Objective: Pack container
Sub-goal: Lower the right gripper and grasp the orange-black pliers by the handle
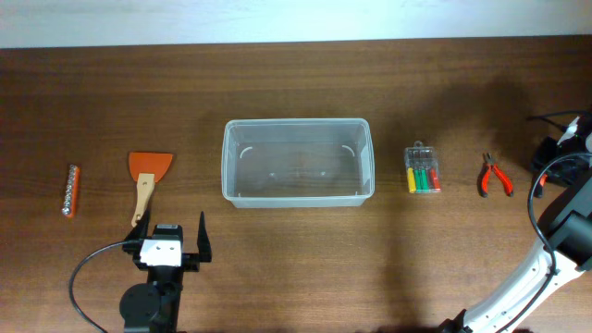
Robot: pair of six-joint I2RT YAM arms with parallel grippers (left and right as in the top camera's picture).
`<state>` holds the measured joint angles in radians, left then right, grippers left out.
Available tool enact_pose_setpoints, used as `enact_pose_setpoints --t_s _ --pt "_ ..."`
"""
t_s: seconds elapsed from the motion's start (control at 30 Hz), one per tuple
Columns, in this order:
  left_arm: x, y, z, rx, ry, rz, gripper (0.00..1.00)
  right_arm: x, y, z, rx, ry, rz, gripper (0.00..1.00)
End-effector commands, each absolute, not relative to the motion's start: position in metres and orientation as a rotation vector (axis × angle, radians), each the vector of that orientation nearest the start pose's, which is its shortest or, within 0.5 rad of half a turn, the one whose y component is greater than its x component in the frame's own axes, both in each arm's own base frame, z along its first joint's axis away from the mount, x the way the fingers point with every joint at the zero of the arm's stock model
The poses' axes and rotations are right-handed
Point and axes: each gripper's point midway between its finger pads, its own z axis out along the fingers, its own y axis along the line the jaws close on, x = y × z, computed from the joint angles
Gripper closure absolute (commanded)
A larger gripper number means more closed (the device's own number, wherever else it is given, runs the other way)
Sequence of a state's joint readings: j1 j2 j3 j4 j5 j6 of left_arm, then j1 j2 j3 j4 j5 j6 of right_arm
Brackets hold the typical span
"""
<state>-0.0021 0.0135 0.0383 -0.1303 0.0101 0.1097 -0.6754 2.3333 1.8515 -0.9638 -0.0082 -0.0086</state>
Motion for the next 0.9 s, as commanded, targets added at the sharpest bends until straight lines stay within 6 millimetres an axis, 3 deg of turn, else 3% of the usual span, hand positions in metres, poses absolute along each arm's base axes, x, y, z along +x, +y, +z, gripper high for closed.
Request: enact_pose_setpoints --t_s 0.0,0.27,0.47,0.87 --pt "0.2439 0.0001 0.1562 0.102 1.671 0.091 0.01 0.3692 -0.2989 -0.0148 1.027 2.874 -0.046 0.59" --pt "0.2439 0.0001 0.1562 0.102 1.671 0.091 0.01 0.3707 -0.2968 -0.0148 1.03 2.868 -0.023 0.62" --pt "0.2439 0.0002 0.1562 0.102 1.671 0.092 0.01 0.3703 -0.2965 -0.0148 1.043 2.866 -0.022 0.76" --pt "0.2439 0.0001 0.1562 0.102 1.671 0.091 0.01 0.374 -0.2984 -0.0073 1.042 2.856 -0.021 0.83"
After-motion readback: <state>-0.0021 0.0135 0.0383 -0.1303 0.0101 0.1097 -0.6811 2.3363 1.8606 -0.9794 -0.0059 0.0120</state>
